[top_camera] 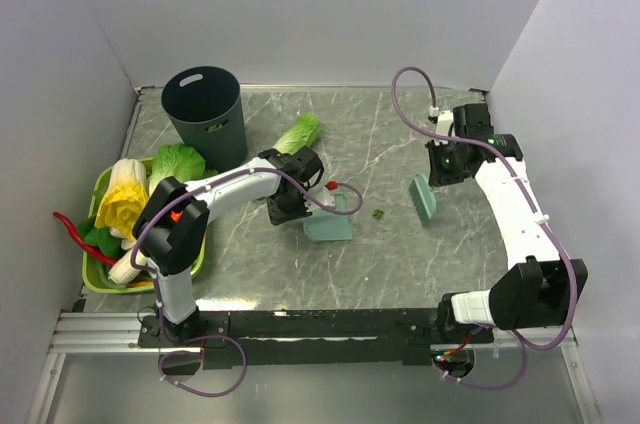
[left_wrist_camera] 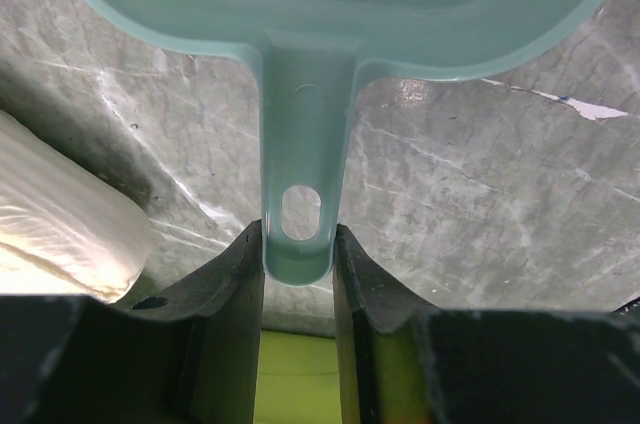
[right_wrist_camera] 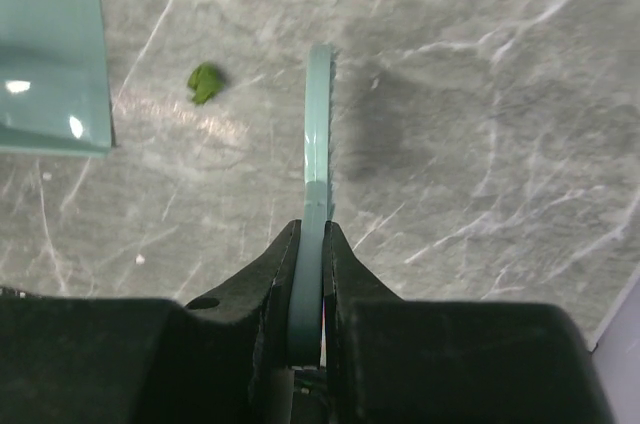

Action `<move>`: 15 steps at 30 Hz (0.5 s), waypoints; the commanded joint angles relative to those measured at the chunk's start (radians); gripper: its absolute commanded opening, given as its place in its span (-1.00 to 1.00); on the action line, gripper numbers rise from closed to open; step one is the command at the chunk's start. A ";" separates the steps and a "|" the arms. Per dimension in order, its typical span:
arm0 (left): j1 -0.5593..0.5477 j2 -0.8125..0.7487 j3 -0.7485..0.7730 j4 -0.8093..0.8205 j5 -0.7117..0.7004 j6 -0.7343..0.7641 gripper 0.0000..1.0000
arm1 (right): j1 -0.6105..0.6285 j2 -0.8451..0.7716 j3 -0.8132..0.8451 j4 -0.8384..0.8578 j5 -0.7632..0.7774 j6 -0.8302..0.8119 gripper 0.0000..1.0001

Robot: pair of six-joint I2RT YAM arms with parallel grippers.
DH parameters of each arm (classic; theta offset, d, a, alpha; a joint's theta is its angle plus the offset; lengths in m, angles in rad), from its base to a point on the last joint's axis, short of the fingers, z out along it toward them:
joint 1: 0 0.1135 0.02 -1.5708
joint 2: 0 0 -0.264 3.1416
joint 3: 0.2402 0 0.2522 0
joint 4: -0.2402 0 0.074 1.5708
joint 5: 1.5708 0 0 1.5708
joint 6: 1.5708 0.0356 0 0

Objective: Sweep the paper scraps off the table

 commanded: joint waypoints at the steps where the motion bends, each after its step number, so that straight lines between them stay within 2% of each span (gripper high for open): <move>1: -0.004 0.012 0.013 -0.032 -0.007 0.016 -0.98 | -0.008 0.006 0.057 0.061 0.078 0.069 -1.00; 6: -0.004 0.011 0.012 -0.023 -0.030 0.013 -0.98 | 0.011 0.071 0.066 0.075 0.128 0.134 -1.00; 9: -0.007 0.014 0.018 -0.017 -0.042 0.014 -0.98 | 0.047 0.106 0.080 0.077 0.083 0.162 -1.00; 13: -0.013 0.027 0.019 -0.014 -0.069 0.019 -0.98 | 0.162 0.152 0.096 0.097 0.036 0.211 -1.00; 15: -0.027 0.038 0.018 -0.009 -0.104 0.024 -0.98 | 0.200 0.181 0.126 0.109 -0.036 0.237 -1.00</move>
